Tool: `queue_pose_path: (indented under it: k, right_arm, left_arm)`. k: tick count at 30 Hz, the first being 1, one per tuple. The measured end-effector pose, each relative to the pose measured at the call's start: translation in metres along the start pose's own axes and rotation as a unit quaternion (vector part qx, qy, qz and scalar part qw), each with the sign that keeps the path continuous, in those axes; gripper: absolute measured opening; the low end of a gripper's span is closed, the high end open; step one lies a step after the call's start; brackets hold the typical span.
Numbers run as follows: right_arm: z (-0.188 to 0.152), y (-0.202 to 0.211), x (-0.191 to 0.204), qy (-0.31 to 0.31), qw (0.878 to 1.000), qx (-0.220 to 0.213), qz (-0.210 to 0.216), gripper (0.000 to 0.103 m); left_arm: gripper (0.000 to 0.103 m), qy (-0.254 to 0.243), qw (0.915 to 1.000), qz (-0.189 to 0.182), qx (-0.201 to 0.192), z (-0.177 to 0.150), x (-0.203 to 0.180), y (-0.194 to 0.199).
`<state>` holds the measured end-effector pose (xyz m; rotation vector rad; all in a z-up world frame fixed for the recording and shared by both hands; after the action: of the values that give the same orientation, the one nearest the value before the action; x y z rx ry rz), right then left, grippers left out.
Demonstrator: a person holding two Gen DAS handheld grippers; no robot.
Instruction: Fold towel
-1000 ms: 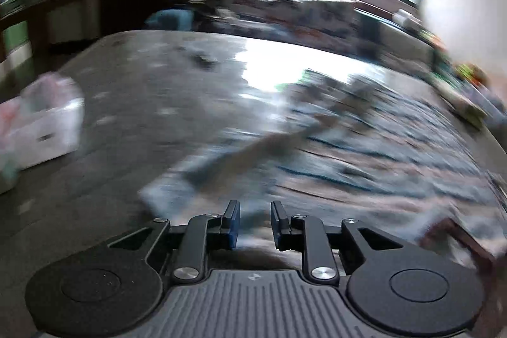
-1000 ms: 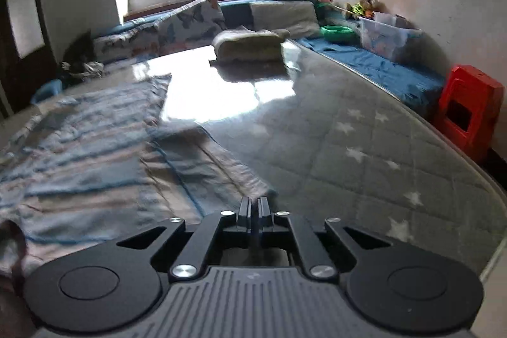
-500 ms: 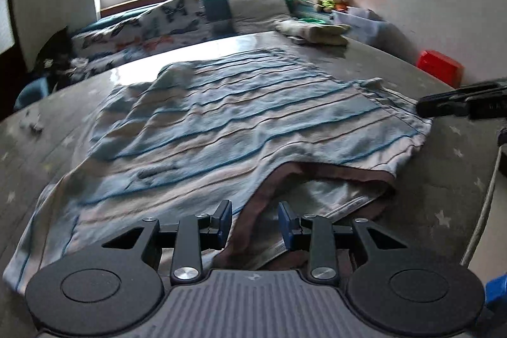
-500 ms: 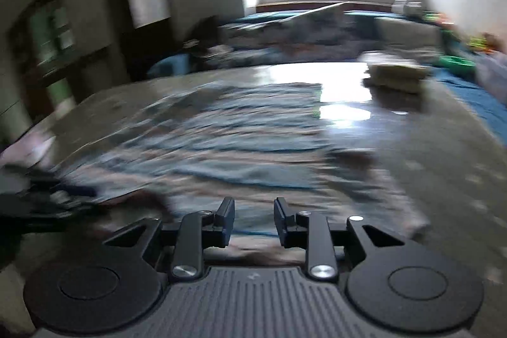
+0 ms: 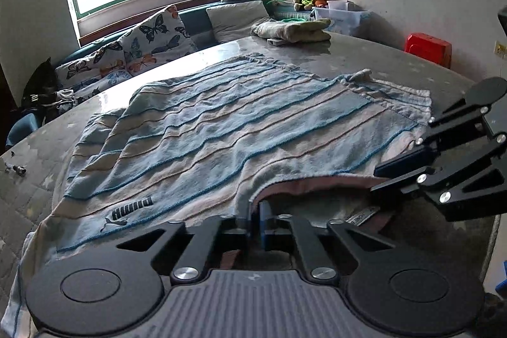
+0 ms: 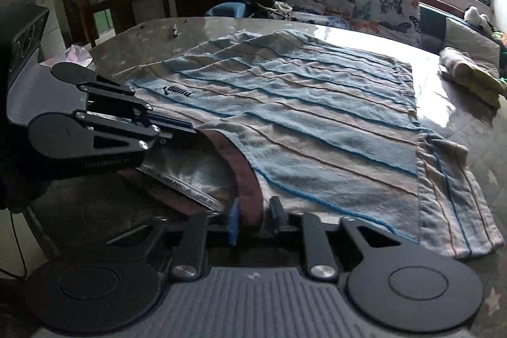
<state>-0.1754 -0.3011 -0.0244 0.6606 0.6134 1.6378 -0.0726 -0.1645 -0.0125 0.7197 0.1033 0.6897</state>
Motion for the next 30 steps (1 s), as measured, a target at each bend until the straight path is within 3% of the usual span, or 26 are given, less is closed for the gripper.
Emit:
queue_pose_path:
  k: [3, 6, 9, 17, 23, 25, 30]
  right_arm:
    - [0.001, 0.01, -0.001, 0.004, 1.0, -0.006, 0.001, 0.008]
    - [-0.002, 0.01, 0.0, 0.013, 1.0, 0.015, 0.009, 0.009]
    - [-0.005, 0.007, 0.003, 0.024, 0.999, 0.033, 0.02, 0.018]
    - [0.033, -0.005, 0.0, 0.018, 0.999, 0.003, 0.034, 0.021]
    - [0.06, -0.03, -0.006, 0.01, 0.999, -0.016, 0.031, 0.021]
    - [0.055, -0.044, -0.007, 0.012, 0.999, -0.002, 0.03, 0.021]
    - [0.042, -0.055, -0.009, 0.009, 0.999, 0.02, 0.03, 0.028]
  left_arm:
    - [0.002, 0.0, 0.9998, -0.017, -0.014, 0.004, 0.0, 0.01]
    - [0.002, -0.017, 0.9994, -0.03, -0.005, 0.001, -0.003, 0.007]
    - [0.003, -0.026, 0.9988, -0.042, 0.008, -0.002, -0.003, 0.003]
    - [0.008, -0.017, 0.9972, -0.073, 0.005, 0.007, 0.018, 0.012]
    - [0.016, 0.046, 0.9983, 0.036, -0.002, 0.045, 0.096, -0.008]
    - [0.026, 0.072, 0.9944, 0.077, 0.008, 0.053, 0.126, -0.023]
    - [0.039, 0.118, 0.9798, 0.157, 0.034, 0.064, 0.197, -0.068]
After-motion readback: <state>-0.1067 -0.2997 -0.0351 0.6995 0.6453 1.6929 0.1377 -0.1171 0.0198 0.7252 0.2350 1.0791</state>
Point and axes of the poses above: each gripper's, at about its wrist camera, not at the fingertips, and y roughly against the way its jaws point, x to its left, z to its top, the point moved 7 cm from there along -y, roughly the way its jaws point, and after that the axes turned 3 degrees about -y, right-handed, at the moved point
